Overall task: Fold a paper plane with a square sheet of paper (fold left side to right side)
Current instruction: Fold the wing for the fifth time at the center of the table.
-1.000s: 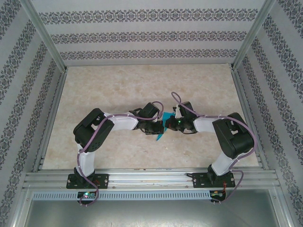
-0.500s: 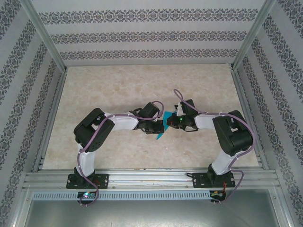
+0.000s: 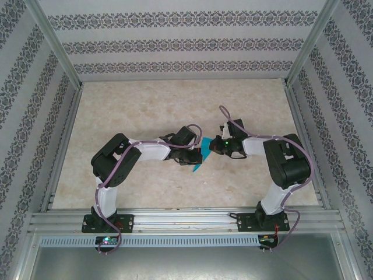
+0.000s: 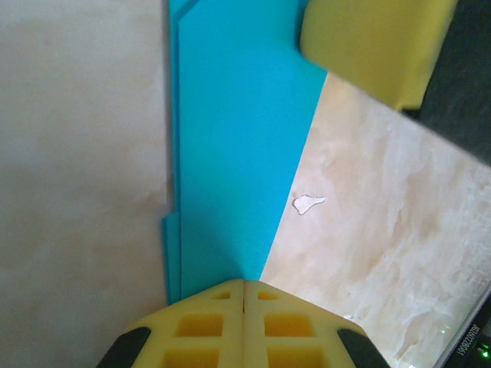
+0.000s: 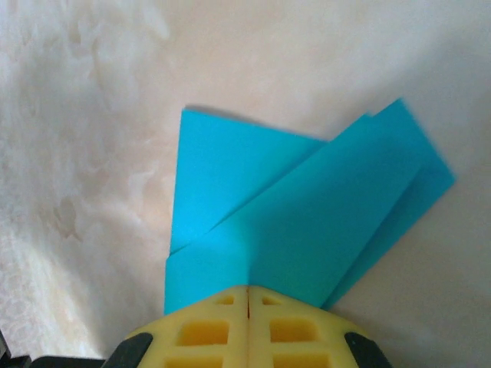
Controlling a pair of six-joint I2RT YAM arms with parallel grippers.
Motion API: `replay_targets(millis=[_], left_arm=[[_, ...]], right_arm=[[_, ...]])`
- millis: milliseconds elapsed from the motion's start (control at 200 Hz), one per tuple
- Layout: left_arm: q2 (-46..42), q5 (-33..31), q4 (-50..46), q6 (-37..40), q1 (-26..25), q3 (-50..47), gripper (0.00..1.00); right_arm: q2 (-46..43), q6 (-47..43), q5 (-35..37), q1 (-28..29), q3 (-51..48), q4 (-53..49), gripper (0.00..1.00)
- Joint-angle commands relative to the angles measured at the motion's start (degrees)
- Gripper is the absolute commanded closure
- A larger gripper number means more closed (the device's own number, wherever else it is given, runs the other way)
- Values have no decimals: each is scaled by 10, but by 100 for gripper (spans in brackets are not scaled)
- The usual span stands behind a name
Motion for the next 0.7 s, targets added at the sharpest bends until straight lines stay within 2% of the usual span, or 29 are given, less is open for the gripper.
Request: replay_targets(millis=[0, 694], left_arm=[[47, -38, -132, -1, -11, -34, 100], [50, -34, -134, 0, -11, -32, 100]], right_arm=[[21, -22, 82, -25, 17, -7, 100], [60, -23, 59, -69, 65, -19, 100]])
